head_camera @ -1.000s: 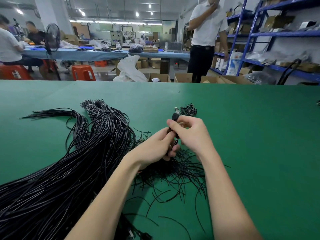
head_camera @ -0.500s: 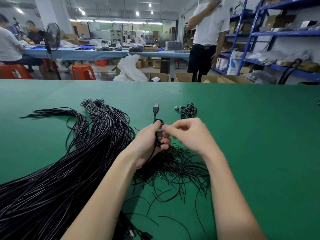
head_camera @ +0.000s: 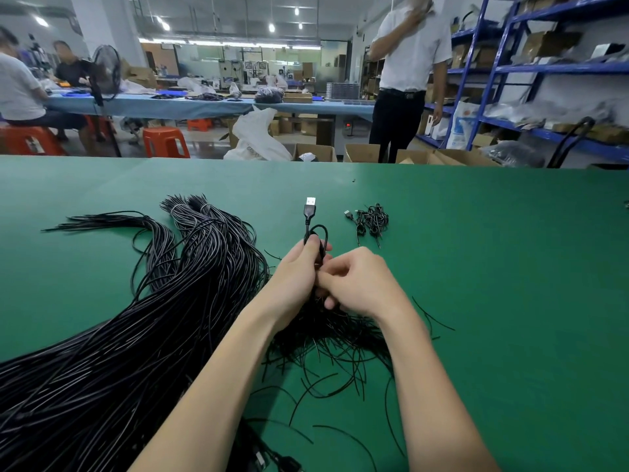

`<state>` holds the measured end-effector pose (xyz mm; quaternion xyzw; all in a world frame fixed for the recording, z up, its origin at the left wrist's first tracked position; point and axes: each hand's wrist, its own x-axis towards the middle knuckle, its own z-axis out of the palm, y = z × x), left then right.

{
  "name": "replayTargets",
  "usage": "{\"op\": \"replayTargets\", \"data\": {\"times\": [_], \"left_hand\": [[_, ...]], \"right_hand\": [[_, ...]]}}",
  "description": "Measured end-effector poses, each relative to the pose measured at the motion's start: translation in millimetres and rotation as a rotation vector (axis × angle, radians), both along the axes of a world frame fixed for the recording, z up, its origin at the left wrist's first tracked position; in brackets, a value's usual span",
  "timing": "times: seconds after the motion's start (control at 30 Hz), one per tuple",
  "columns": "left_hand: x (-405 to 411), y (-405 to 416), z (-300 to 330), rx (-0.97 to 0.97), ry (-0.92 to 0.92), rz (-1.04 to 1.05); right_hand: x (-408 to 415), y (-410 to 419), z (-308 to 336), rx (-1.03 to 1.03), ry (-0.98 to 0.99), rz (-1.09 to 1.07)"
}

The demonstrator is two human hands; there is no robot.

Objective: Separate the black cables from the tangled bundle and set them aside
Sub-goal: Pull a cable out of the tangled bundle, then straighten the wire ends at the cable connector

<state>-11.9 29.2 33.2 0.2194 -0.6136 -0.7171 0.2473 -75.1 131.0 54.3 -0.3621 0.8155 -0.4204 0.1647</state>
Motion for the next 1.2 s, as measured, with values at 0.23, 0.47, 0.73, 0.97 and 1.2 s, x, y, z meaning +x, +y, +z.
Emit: {"op": "replayTargets", "data": {"times": [0.23,0.47,0.73,0.97,1.2], "left_hand": [[0.7,-9.1,-4.9,-0.181,-0.032,0.044],[-0.1,-8.2,-6.9,-0.383,-0.07,-0.085],[3.9,-0.8,-0.2,-0.875,-0.238,-0.163],[7.4,0.7,4.1,-0.114,-0.117,-0.386],[6.5,0.5,6.8,-0.963,-0.384,-0.256]], "right_hand": [[1.2,-4.9,-6.3,-0.001,0.265,-0.113],[-15.8,3.5,1.1,-0.282,-0.12,-0.122],[-22.3,-4.1,-4.6,-0.26,0.104,-0.157],[-32.5,-2.2,-9.0,-0.302,-0.027,-0.094],[-31.5,-5.8,-9.3,-0.113,0.145,-0.061]]}}
